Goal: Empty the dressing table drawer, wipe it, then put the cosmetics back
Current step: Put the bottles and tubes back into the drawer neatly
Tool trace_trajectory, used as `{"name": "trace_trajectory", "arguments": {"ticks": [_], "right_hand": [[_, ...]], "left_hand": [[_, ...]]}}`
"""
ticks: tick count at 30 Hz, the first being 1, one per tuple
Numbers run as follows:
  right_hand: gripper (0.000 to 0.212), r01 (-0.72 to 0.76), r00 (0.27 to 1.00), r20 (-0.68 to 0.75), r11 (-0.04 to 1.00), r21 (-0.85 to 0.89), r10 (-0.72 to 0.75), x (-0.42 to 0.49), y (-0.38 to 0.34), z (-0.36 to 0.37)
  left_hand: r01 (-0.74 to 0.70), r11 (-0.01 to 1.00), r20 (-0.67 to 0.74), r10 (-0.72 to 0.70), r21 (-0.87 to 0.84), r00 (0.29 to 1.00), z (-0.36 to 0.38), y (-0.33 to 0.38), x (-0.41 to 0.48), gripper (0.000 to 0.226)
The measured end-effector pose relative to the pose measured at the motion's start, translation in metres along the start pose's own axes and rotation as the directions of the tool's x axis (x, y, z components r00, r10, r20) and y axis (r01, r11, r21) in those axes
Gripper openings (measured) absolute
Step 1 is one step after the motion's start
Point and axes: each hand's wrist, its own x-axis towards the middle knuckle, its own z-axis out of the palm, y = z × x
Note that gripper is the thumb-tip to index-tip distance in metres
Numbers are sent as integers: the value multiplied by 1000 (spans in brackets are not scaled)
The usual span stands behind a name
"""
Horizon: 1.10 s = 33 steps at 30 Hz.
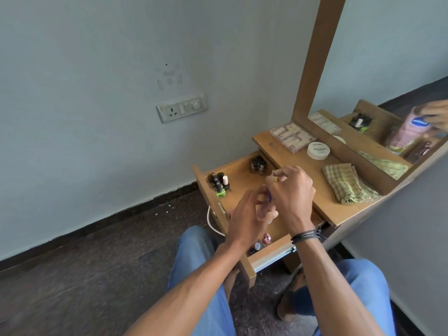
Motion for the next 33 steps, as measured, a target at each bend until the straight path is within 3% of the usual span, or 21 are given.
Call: {"name": "trace_trajectory", "arguments": {"ticks": [4,9,14,16,19,21,33], "right_hand": [[6,-63,995,78,996,56,58,1,7,15],[19,-219,948,279,950,221,153,9,26,33],[22,-213,948,294,928,304,121,13,44,38],[31,-209,923,372,941,266,100,16,59,42],[65,-151,829,555,983,102,70,17,84,51],[74,-106,778,626,993,47,53,12,92,57],[74,73,846,533,991,-115,0,-7,110,66]], "left_hand": [[-52,998,-57,53,34,997,0,-9,-1,30],[24,997,-64,-20,70,998,-6,-18,8,25],[65,982,-93,-49,179,994,-18,-26,26,14],[119,979,-84,-106,166,991,-24,-32,35,12],[177,971,-75,-167,158,983,-34,-41,47,25],[203,963,-55,-196,180,979,-38,-47,55,27],[172,878,27,-206,446,978,-29,-70,72,64]]}}
